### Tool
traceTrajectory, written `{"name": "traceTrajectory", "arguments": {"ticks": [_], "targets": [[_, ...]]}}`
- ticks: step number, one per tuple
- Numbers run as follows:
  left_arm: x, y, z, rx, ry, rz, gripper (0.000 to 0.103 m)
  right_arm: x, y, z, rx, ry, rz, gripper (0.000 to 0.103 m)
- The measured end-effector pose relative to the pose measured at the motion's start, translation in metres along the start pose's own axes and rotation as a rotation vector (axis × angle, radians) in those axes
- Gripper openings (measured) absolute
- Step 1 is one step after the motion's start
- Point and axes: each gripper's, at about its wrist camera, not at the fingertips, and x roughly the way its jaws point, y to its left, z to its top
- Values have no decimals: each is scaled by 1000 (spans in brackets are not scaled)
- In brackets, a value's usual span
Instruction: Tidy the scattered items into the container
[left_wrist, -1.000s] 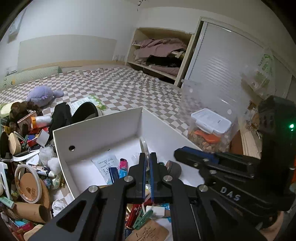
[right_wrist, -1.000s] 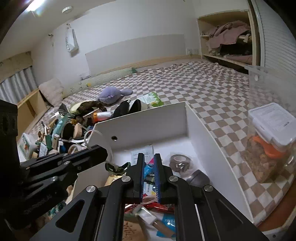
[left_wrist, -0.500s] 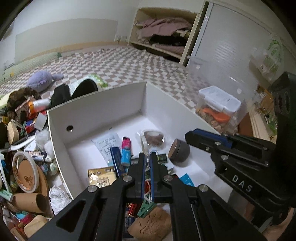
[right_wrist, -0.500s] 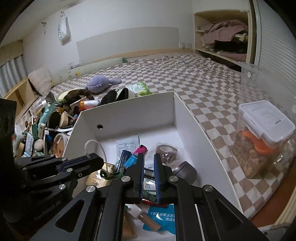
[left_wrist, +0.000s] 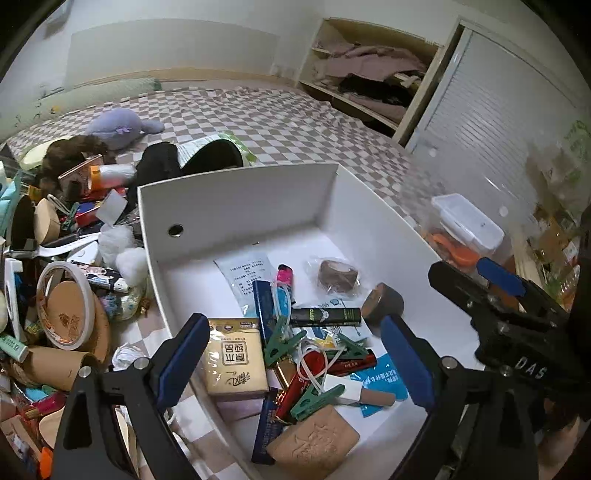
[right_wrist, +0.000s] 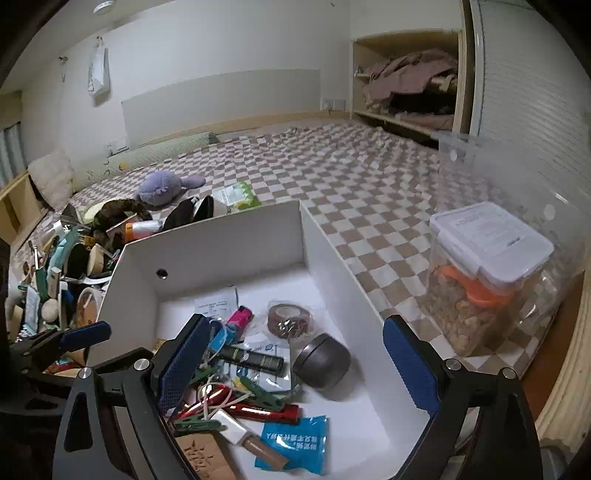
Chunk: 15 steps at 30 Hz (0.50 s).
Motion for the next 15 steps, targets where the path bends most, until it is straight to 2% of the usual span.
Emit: {"name": "traceTrajectory", "arguments": {"ticks": [2,15], "targets": [[-4,-1,0,6,-17,15,103,-1,3,0,-19,-10,-9,103],[-31,-11,-3,84,-109,87,103,-9,4,4,-55,-35,-23,103]]}}
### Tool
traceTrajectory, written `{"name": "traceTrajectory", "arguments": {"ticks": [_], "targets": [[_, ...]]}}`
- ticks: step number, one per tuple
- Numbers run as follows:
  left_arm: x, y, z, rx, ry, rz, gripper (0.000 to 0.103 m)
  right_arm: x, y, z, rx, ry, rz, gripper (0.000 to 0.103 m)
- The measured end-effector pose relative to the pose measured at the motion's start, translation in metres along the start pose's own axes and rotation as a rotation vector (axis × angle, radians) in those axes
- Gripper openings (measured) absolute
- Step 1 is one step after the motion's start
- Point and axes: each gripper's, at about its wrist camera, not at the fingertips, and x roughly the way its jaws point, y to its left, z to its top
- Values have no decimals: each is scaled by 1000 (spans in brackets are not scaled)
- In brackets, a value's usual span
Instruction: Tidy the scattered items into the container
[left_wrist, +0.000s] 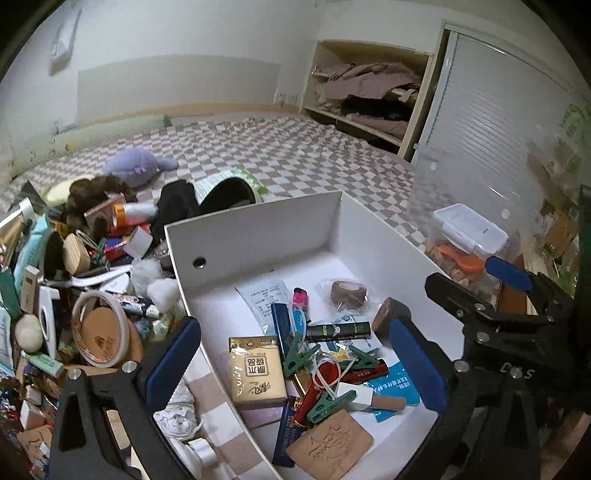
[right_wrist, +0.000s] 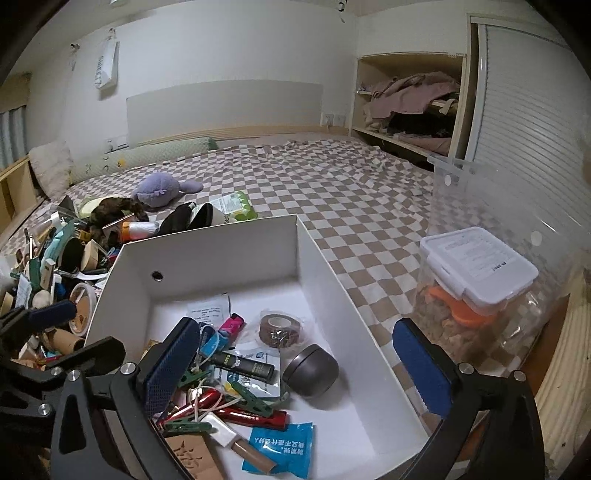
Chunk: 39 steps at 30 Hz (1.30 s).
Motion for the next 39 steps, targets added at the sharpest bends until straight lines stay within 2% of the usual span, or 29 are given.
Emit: {"name": "traceTrajectory", "arguments": {"ticks": [6,13,19,22,25,29,32,39], "targets": [[-13,1,-2,-1,-22,-1,103,-2,-2,0,19,-19,10,103],[-35,12,-4,-32,-74,16,103,-9,-9,-2,18,-50,-30,103],[-61,25,-11,-86,-126,27,103,-30,-17,-5,64,-106,9,103],[-75,26,-16,-86,-159,93,103,-40,-17,-6,58,-113,9,103],[-89,26,-21,-68,-184,126,103,-51,-18,-7,58,-121,11,103],[-109,26,-29,-62,-203,114,103,-69,-18,-10,67,-144,44,103],[-127,26,-34,-69,-226,108,103,-80,-14,-14,39,-143,33,103],[-160,29,-47,-89,-256,131,103,-109,-9,-28,53,-171,83,103]]}}
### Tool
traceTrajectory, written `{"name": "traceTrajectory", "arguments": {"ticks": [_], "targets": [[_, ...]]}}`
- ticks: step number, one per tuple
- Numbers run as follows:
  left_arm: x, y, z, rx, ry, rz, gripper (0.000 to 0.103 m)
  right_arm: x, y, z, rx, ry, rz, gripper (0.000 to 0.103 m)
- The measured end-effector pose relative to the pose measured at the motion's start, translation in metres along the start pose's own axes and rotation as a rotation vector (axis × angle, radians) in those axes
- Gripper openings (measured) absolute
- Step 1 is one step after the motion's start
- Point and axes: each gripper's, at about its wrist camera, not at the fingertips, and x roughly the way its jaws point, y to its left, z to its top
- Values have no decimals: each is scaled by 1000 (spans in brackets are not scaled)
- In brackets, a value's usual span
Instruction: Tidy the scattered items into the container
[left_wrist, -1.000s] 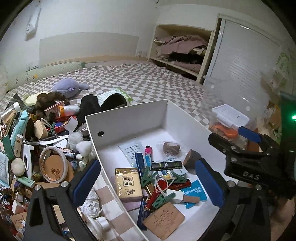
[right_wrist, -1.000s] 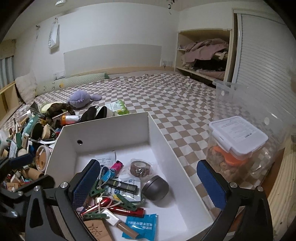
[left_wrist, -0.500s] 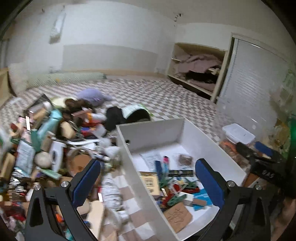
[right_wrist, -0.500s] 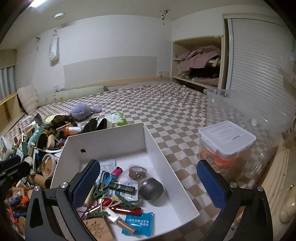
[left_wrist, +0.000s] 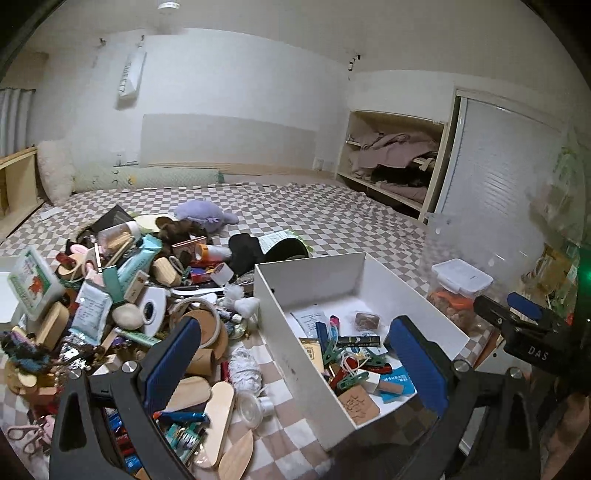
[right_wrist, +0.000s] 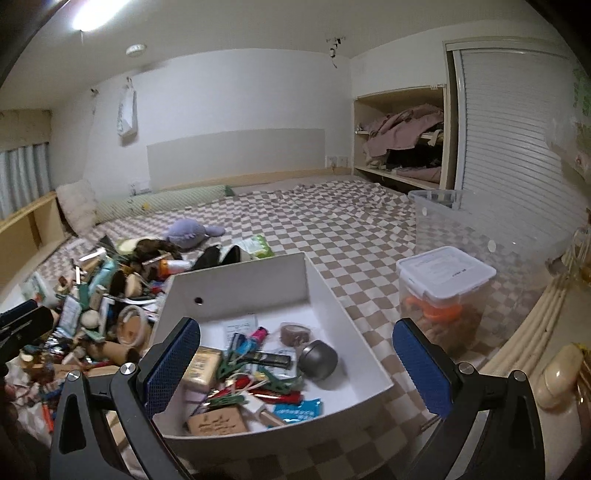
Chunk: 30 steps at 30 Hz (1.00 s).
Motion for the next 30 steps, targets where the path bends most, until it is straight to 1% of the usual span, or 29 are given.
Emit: {"name": "traceTrajectory", "arguments": {"ticks": [3,8,11,18,24,30], "targets": [[-14,5,-3,-7,-14,29,103,-11,7,-2,-30,-12,0,103],[-29,10,-8,-11,-15,39,103,-32,17,-4,-35,-43,43,103],[-38,9,-10,-1,-21,50,103,-41,26,-4,-65,-56,53,103],[-52,9,-17,15,-31,62,103,-58,41,-8,-82,-84,102,103],[-62,14,-21,5,-40,71,103,-71,57,-15,-107,-109,139,103],[-69,20,-27,6,-40,86,103,-78,72,-22,-141,-123,141,103]]}}
